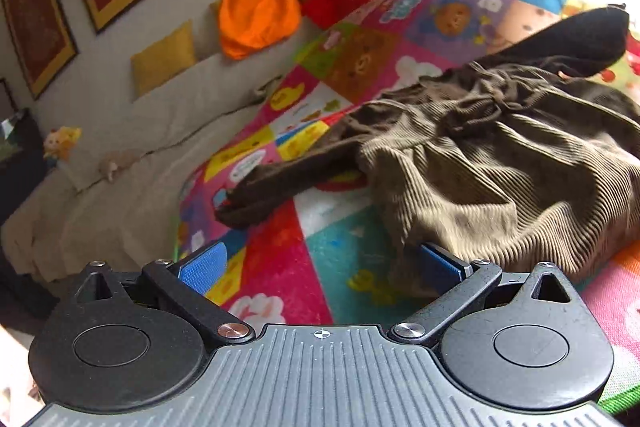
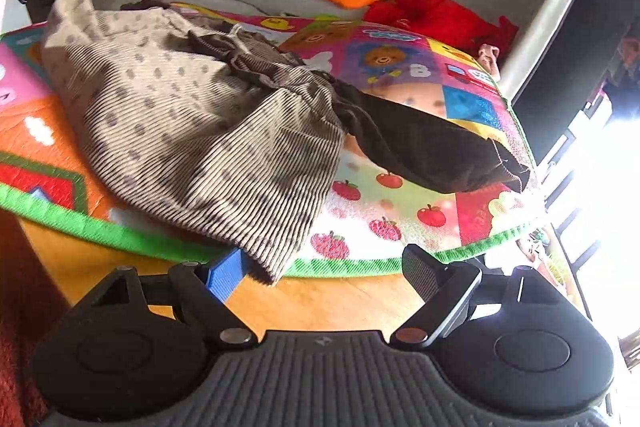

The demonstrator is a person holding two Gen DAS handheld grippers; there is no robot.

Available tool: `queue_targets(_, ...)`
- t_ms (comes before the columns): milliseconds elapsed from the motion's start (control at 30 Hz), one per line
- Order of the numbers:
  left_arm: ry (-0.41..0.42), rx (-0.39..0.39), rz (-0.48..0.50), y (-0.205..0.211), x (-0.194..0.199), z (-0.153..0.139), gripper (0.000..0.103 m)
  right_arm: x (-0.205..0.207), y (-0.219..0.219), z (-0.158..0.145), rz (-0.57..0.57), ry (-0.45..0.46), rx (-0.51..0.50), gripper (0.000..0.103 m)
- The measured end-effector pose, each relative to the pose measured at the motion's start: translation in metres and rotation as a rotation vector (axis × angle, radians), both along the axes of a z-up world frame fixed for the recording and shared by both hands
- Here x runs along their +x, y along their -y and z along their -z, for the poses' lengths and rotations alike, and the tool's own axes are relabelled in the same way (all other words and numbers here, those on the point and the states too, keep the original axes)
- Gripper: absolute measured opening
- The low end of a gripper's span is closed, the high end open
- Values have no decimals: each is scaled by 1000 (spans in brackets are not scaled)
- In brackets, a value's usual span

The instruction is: Fold clothes

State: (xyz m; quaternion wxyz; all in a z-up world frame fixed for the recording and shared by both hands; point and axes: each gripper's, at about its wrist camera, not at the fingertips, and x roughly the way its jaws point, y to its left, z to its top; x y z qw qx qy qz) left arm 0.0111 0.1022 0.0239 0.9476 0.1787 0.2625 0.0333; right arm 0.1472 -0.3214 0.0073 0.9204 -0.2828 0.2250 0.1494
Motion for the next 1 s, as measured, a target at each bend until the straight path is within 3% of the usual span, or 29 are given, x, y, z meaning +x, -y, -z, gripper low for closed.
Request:
queue_targets(100,-9,-40,41,-5,-9,-6,103,13,4,-14,59,52,89,85)
queue_targets(200,-79,-100,235,4,-27,-2,103,19,7,-23,79,75,125,85)
queue_targets(300,-126,5,362,29,-42,18,103,24,10,-29,95,92,149,85)
queue_targets(400,-147,123,391,48,-44,40,103,20,4,-9,78,49,100,85)
queue_targets(533,-74,156,315,53,-16,34,103,15,-10,6,50,24,105,85)
queue_targets(633,15,169,233,51,8,18,103,16,-15,-6,18,43,175,85)
queue_targets(733,152,62,89,26,21,-23,103,24,-4,-29,64,79,287,85)
queue_targets(800,177,-7,37,10,23,-41,103,32,1,-34,103,82,306,85)
queue_targets(867,166,-34,62,5,14,-45,103,36,2,-32,124,77,287,85)
queue_targets(1000,39,-20,318,29,-25,-21,103,40,2,-20,132,43,270,85)
